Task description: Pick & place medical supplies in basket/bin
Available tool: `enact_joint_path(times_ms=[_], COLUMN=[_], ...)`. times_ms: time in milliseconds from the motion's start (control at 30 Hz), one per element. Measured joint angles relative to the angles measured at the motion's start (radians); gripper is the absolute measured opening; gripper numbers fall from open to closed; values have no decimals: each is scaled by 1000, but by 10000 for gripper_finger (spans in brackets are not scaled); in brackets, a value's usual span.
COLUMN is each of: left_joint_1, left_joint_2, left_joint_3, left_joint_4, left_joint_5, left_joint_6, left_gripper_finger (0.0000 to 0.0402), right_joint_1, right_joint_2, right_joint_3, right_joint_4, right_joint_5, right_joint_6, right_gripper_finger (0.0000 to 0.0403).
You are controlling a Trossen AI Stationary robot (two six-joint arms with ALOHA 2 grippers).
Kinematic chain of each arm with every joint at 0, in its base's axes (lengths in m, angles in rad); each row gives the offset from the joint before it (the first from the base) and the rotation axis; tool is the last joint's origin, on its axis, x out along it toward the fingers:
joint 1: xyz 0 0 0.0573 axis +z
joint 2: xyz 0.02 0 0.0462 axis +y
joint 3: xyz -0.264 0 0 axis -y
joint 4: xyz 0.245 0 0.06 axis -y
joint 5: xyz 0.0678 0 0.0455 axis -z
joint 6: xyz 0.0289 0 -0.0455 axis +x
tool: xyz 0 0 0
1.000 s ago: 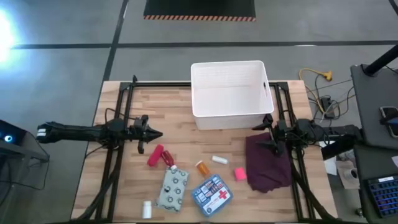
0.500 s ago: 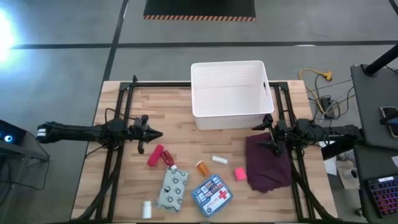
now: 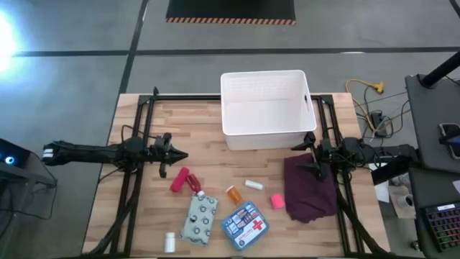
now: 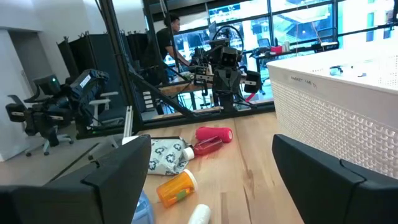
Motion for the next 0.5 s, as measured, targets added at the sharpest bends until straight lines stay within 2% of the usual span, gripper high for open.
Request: enact_joint_path(times_ms=[500], left_joint_1=[0], left_joint_2=[0], left_joint_3=[0], left_joint_4=[0], left_joint_5=[0], left_joint_6=[0], left_gripper_finger=[0], right_joint_1=[0], right_joint_2=[0], right_joint_3=[0], right_joint_4=[0], right_joint_5=[0], right_joint_6=[0], right_gripper_finger=[325])
